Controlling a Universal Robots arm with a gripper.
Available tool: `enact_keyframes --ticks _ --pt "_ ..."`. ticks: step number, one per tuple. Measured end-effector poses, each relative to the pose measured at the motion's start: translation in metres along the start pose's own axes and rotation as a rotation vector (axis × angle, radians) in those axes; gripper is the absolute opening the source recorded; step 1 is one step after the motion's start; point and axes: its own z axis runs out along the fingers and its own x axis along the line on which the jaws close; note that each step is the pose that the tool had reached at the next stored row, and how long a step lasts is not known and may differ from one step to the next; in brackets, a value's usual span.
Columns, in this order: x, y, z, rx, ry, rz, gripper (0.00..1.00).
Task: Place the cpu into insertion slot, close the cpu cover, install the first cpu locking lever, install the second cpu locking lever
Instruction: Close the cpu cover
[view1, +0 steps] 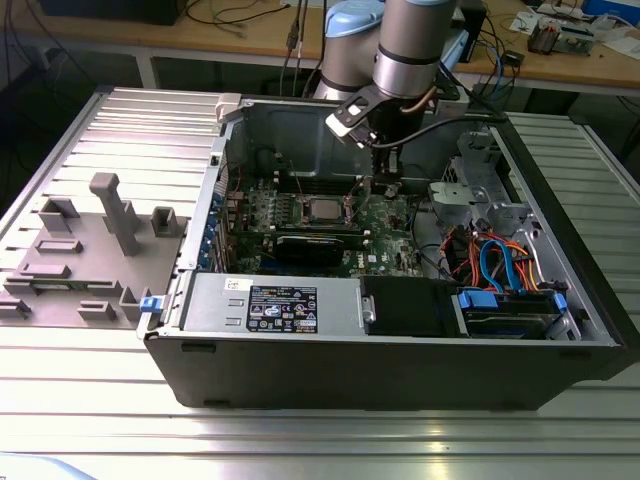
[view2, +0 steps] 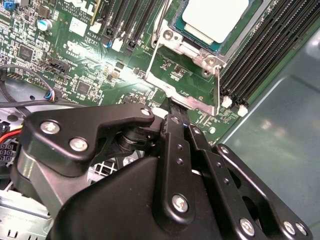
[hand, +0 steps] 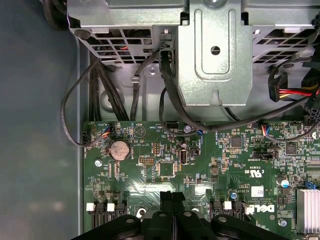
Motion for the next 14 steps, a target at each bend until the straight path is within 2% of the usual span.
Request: enact_keyframes --ticks 14 --pt "0.0 -0.0044 0.0 0.0 0.0 0.0 0.11"
